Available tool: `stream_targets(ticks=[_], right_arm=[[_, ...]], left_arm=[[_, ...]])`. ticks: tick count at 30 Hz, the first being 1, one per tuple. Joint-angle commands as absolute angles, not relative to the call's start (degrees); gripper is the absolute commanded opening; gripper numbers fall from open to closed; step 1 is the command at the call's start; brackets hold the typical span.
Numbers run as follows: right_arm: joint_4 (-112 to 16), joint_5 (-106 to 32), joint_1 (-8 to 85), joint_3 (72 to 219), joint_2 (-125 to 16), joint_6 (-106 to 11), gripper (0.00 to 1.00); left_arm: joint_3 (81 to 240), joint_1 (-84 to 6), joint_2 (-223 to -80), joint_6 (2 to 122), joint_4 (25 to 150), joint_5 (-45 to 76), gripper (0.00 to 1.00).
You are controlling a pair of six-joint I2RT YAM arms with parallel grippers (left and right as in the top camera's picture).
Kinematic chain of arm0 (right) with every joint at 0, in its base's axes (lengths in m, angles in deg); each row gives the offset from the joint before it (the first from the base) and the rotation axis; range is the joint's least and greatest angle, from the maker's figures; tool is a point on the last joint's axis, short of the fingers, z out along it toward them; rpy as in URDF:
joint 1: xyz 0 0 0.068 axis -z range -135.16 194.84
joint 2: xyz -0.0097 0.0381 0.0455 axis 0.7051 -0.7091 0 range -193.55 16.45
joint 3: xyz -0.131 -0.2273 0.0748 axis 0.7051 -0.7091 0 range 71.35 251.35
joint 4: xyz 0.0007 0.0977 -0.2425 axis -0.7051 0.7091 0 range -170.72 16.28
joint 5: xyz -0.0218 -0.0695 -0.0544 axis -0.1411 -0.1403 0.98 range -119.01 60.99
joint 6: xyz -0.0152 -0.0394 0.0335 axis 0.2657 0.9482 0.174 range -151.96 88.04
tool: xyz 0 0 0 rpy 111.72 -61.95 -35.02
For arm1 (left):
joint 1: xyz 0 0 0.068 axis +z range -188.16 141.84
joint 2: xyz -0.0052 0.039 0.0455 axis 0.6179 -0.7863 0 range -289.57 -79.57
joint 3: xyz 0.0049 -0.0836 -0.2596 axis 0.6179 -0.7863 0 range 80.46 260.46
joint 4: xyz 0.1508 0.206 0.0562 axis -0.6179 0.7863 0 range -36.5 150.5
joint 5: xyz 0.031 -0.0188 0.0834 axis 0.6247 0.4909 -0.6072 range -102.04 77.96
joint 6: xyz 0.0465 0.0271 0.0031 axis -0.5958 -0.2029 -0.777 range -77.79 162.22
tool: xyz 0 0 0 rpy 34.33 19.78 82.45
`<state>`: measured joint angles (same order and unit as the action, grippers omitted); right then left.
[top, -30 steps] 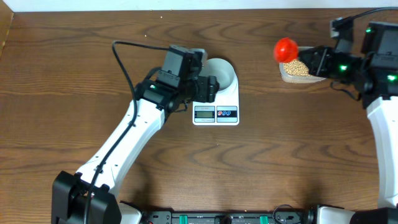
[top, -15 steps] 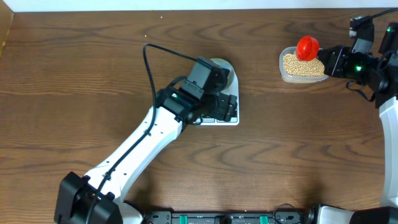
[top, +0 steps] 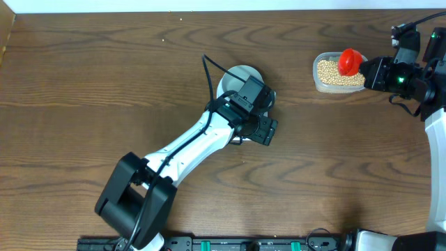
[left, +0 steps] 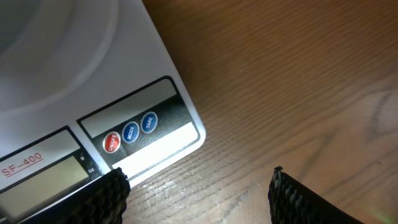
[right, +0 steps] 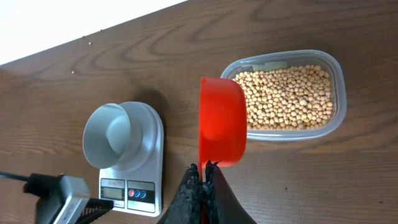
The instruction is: Scoop item into bowl and weigh 50g on scale
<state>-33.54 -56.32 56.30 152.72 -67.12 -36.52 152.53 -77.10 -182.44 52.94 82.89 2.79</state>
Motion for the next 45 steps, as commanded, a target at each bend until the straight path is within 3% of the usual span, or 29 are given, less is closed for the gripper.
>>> stream_targets(ticks=[1, 11, 45], right_arm=[[-33.19, -56.04, 56.52, 153.68, -66.62, -34.55, 0.01], [-33.0, -55.86, 56.52, 153.68, -66.62, -34.44, 0.01], [-31.99, -55.89, 56.52, 153.63, -66.62, -34.42, 0.01]], left_arm=[[153.01, -77.25, -184.77, 53.66, 81.93, 2.22, 0.73], [153.01, -77.25, -189.56, 53.9, 80.29, 2.22, 0.67], [152.99, -77.08, -192.62, 53.0, 78.49, -3.79, 0.67]])
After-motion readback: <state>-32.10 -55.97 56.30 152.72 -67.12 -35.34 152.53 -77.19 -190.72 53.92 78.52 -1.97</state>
